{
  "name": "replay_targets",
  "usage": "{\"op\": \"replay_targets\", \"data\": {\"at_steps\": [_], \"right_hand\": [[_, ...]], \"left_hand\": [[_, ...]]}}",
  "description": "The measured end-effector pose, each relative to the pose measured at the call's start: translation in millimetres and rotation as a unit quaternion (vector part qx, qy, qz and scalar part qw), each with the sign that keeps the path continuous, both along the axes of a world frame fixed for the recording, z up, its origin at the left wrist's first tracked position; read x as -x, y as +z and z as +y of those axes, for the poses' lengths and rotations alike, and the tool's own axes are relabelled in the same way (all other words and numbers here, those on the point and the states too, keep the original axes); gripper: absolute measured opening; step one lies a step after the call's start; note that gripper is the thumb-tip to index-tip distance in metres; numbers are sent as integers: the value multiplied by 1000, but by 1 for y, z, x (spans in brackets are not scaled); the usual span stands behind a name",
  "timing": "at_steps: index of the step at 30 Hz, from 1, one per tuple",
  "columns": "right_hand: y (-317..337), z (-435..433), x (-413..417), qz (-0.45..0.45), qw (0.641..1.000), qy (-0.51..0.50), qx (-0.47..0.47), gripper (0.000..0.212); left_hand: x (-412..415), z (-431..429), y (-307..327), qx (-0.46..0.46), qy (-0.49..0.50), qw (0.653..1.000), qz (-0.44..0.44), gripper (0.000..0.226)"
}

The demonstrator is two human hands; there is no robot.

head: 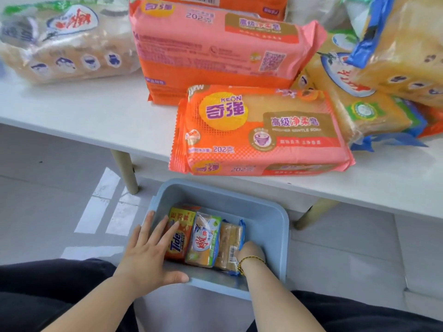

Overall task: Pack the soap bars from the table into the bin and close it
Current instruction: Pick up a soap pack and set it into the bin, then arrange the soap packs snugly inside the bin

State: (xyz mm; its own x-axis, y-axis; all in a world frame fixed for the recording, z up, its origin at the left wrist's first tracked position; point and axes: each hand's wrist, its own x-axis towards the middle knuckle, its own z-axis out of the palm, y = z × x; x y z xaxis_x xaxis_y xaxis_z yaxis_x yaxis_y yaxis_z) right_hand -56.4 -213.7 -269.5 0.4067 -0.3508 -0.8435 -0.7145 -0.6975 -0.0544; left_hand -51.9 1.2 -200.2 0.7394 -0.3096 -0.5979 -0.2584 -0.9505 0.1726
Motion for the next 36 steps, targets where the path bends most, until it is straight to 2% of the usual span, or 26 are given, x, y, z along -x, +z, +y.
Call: {"op": "replay_targets", "data": {"at_steps": [4,8,11,14,17,19,20,22,23,24,25,28,31,33,36], "right_hand": [[17,1,0,-7,999,40,6,30],[53,2,-1,-42,996,75,-25,12],[102,7,0,-96,987,125,-41,9],[167,13,6,-177,964,185,-66,48],[236,17,18,-313,917,212,-125,42],[280,17,23,-425,870,190,-162,28],[300,17,24,-496,833,174,-172,21],[337,15,17,-637,742,157,-138,14],[352,15,9,-678,710,161,-101,14],[363,16,-1,-697,693,178,-57,19],[371,17,-12,-693,691,206,-15,27],[381,20,-48,-602,737,303,50,50],[376,28,-67,-524,769,356,88,55],[368,31,-73,-481,791,365,99,60],[360,32,-82,-465,795,374,106,63]], "left_hand": [[-1,-2,3,-9,-3,1000,1,144],[1,-6,11,-9,20,1000,11,113],[8,-13,23,8,33,999,-6,103],[13,-23,44,47,35,996,-59,82],[14,-32,81,158,75,971,-164,57],[13,-32,106,249,87,920,-290,34],[13,-31,116,282,85,889,-349,27],[15,-27,137,335,93,838,-421,33],[15,-25,145,343,102,822,-443,35],[14,-23,151,344,111,810,-463,36],[13,-19,156,341,118,800,-479,38],[5,-11,170,280,93,809,-508,45],[-7,-3,173,218,74,841,-490,55],[-12,1,175,220,81,861,-452,62],[-17,4,172,198,68,880,-426,67]]}}
